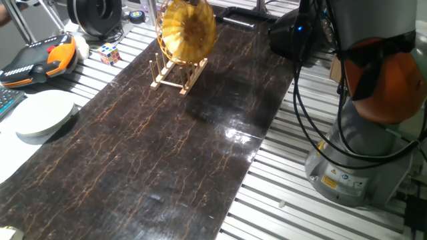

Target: Put the dish on the dish rack

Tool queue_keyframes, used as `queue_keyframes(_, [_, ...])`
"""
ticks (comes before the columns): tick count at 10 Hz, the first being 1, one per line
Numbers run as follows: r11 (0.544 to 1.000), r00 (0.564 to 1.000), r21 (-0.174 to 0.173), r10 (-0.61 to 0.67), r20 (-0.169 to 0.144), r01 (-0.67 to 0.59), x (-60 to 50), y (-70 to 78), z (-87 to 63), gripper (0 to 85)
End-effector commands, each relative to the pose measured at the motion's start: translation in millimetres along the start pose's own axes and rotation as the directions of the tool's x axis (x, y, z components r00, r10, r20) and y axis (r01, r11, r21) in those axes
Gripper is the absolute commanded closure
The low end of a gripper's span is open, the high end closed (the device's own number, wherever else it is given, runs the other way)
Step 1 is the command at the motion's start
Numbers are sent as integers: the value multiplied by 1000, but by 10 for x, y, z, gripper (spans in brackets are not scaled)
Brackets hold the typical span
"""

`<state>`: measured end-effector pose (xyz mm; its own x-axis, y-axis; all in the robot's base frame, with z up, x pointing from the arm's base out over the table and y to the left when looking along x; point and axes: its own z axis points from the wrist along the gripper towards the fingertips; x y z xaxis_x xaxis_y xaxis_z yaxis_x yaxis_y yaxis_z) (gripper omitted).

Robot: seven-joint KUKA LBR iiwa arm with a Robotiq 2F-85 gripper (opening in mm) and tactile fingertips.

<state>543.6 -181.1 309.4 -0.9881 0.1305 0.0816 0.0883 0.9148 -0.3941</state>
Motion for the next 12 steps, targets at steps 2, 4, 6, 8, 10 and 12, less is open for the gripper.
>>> queue_keyframes(2, [1000, 1000, -7, 16, 1, -16, 0, 1, -1, 830])
queue_keyframes(4, [1000, 1000, 19, 12, 12, -12, 0, 1, -1, 830])
queue_keyframes(6, [999, 1000, 52, -9, 26, 8, -91, -115, -18, 830])
queue_keyframes(8, [997, 999, 78, -29, 39, 26, -226, -330, -43, 830])
queue_keyframes(10, [993, 998, 110, -45, 48, 40, -378, -570, -76, 830])
queue_keyframes(12, [991, 997, 118, -63, 43, 57, -492, -748, -74, 830])
